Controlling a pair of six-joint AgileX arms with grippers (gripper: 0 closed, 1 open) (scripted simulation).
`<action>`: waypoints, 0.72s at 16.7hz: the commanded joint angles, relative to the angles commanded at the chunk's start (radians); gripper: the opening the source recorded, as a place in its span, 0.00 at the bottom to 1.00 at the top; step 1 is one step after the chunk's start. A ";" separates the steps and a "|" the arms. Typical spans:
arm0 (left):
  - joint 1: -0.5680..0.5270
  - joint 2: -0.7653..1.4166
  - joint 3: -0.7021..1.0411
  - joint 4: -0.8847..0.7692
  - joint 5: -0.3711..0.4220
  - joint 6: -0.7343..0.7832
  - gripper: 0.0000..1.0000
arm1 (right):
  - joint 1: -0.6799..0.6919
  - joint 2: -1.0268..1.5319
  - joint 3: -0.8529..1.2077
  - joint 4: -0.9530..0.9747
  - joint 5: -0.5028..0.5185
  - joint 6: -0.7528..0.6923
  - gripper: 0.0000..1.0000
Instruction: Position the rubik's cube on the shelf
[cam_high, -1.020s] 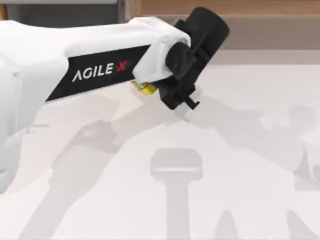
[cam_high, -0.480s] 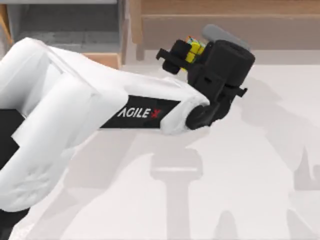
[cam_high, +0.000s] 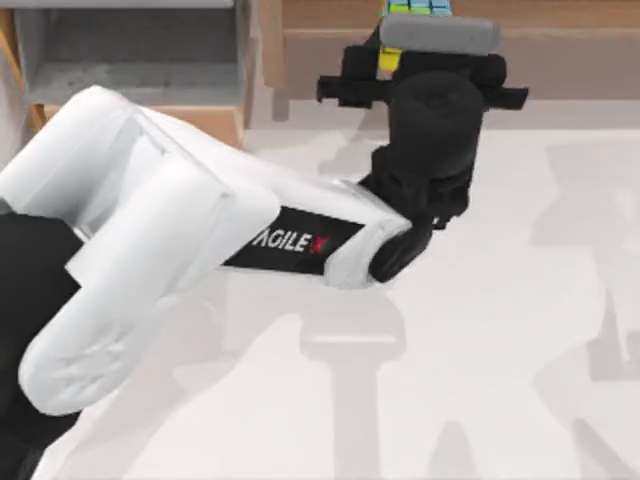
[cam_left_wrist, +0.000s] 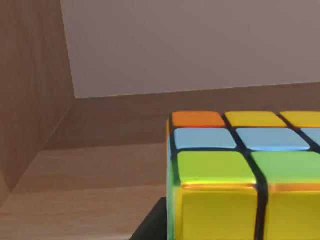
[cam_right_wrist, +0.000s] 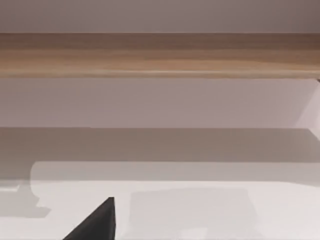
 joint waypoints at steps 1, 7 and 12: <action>0.003 0.004 -0.003 0.048 -0.002 0.001 0.00 | 0.000 0.000 0.000 0.000 0.000 0.000 1.00; 0.013 0.010 -0.013 0.127 -0.006 0.007 0.00 | 0.000 0.000 0.000 0.000 0.000 0.000 1.00; 0.012 0.018 0.006 0.115 -0.002 0.008 0.00 | 0.000 0.000 0.000 0.000 0.000 0.000 1.00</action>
